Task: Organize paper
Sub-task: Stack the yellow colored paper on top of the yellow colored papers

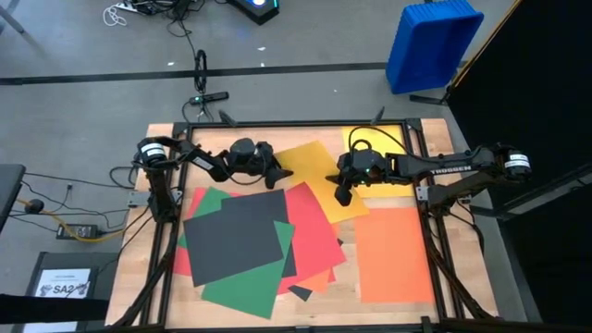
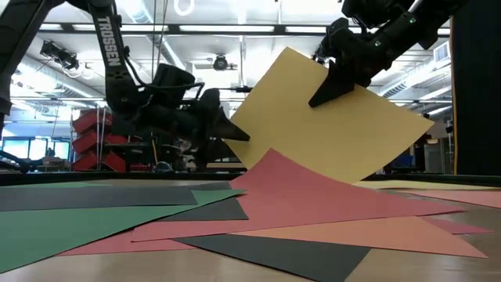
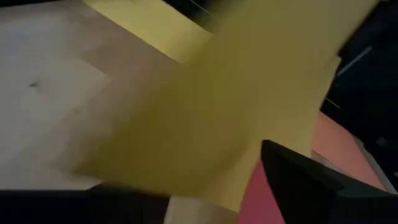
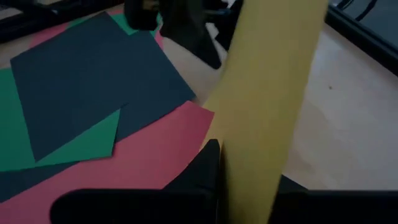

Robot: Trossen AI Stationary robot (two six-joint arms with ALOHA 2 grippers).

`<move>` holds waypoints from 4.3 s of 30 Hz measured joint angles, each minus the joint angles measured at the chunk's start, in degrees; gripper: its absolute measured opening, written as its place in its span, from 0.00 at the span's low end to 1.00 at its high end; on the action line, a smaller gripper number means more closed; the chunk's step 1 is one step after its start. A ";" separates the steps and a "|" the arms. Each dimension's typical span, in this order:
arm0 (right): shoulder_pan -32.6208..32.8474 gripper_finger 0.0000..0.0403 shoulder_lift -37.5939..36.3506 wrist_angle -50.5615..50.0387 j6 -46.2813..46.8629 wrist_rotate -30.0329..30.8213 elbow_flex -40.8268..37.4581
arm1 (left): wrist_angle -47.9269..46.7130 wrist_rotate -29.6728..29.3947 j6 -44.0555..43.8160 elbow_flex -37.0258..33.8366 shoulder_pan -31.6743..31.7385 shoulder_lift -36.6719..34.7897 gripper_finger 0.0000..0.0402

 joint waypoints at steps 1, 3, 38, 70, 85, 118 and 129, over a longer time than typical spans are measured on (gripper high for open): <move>-0.26 0.00 -0.11 0.07 0.01 0.08 0.00 | 0.43 0.51 0.03 -0.02 -0.03 0.04 0.47; -0.79 0.00 -0.64 -0.23 0.01 0.14 0.00 | 1.08 0.59 0.39 -0.02 -0.05 0.04 0.37; -14.48 0.00 -18.55 -22.06 3.33 9.86 0.00 | -25.99 3.98 7.66 34.98 0.67 0.02 0.00; -30.14 0.00 -10.16 -39.88 2.01 12.75 0.00 | -25.14 -1.54 5.72 35.89 -0.18 4.70 0.00; -31.87 0.00 -3.52 -38.22 -0.12 12.00 -0.02 | -25.63 -1.34 5.71 35.80 -0.84 4.70 0.00; -38.03 0.31 3.93 -37.55 -5.01 17.09 -0.02 | -29.52 -2.15 7.59 35.80 -2.30 4.74 0.00; -38.03 0.56 3.93 -37.66 -7.53 18.36 -0.02 | -29.74 -2.14 7.68 35.80 -2.32 4.74 0.00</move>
